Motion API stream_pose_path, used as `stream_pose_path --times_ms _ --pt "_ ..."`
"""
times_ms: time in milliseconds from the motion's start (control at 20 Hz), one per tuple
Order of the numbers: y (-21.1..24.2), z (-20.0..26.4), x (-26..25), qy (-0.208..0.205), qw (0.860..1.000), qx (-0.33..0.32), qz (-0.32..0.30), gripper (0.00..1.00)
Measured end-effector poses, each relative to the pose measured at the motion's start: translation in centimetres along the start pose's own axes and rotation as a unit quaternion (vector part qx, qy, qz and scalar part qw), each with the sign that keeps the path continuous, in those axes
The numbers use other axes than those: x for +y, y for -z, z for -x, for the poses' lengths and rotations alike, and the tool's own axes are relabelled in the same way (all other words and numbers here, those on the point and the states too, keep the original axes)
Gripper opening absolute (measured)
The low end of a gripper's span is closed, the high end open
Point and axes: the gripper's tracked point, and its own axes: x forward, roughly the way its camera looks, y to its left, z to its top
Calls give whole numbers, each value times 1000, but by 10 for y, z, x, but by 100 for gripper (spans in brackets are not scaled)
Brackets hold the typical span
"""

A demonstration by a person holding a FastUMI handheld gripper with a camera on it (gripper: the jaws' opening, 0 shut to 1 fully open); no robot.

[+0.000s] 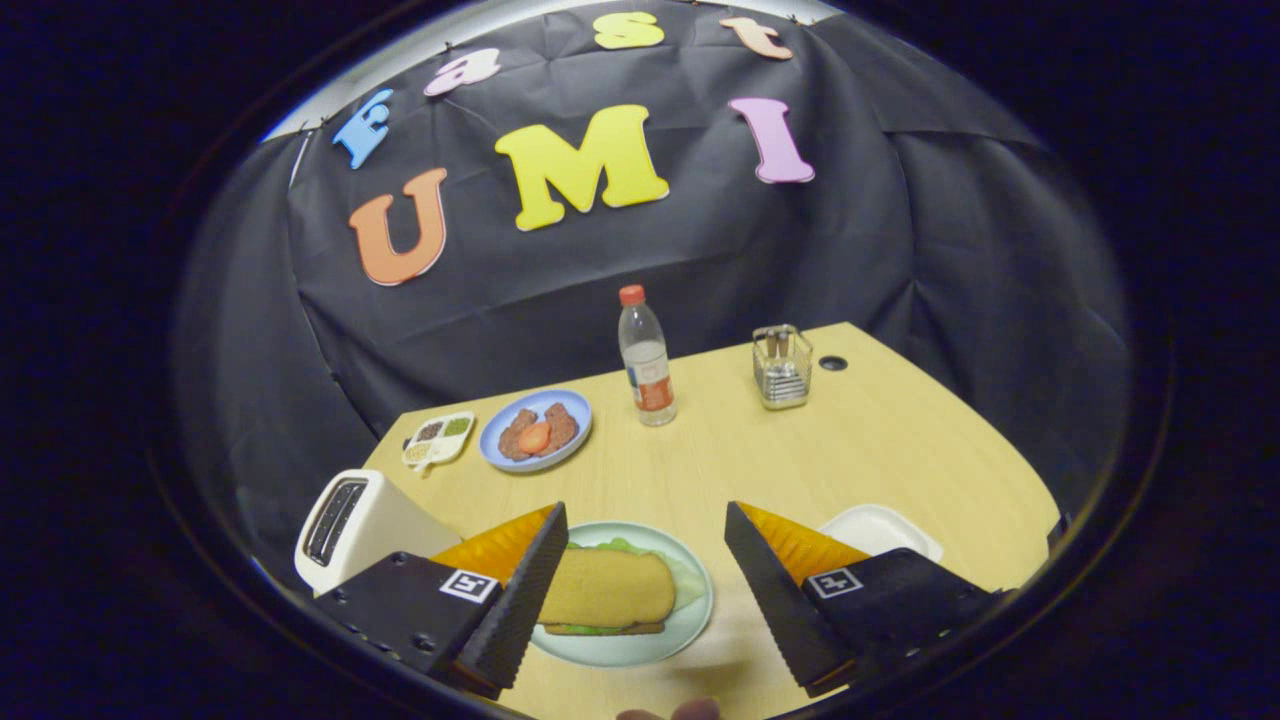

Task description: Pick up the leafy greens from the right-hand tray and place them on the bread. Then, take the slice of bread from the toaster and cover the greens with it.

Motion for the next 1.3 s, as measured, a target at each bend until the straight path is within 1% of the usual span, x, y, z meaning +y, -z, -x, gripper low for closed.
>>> stream_pose_path --times_ms 350,500,700,800,1050,1300 --pt "-86 49 -51 -4 994 -95 62 96" --pt "-126 69 -72 -1 987 -134 88 96" --pt "-176 99 -90 -11 976 -181 118 96" --pt "-197 111 -100 -13 974 -196 115 96" --pt "-237 137 -128 -1 974 -209 88 96" --pt "-269 164 -136 -14 968 -238 77 96"
